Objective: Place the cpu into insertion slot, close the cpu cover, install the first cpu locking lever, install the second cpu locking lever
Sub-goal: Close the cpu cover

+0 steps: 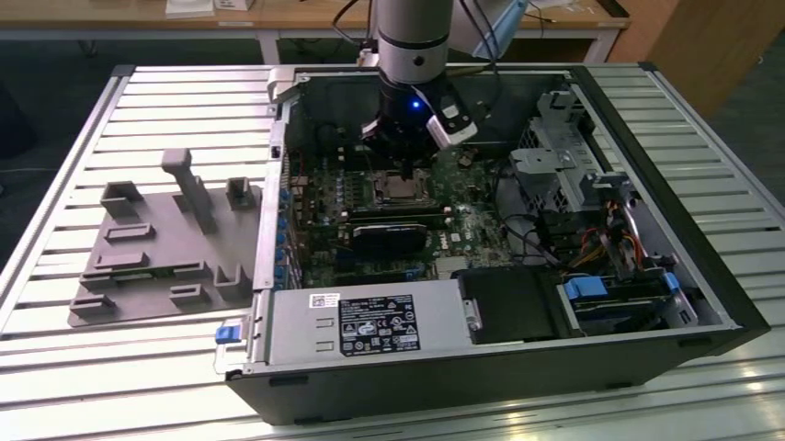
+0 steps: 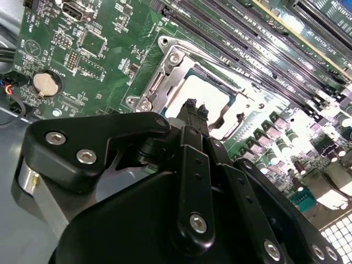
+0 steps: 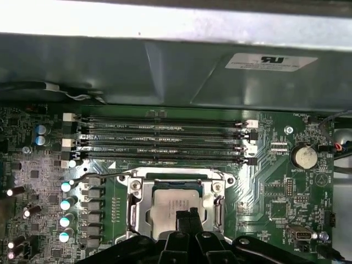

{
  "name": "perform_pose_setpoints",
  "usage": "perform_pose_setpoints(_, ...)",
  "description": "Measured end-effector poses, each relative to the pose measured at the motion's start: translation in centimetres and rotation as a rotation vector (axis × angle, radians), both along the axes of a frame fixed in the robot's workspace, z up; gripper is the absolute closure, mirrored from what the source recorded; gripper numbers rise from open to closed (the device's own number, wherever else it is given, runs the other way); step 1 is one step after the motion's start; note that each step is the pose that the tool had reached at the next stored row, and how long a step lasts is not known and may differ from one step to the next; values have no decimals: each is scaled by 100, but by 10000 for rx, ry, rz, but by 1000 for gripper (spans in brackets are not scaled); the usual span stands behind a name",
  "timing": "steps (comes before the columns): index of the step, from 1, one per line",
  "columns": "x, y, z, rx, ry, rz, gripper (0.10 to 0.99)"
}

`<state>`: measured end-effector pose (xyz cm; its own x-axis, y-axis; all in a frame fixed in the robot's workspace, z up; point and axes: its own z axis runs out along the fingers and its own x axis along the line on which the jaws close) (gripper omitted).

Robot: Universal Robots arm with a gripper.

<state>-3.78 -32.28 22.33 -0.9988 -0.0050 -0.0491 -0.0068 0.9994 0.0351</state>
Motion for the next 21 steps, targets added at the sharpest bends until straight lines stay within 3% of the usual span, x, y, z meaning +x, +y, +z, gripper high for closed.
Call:
perform_pose_setpoints(6, 0, -8, -10, -2, 2, -444, 980)
perform_pose_setpoints(21, -88, -21, -44, 0, 1, -591, 980)
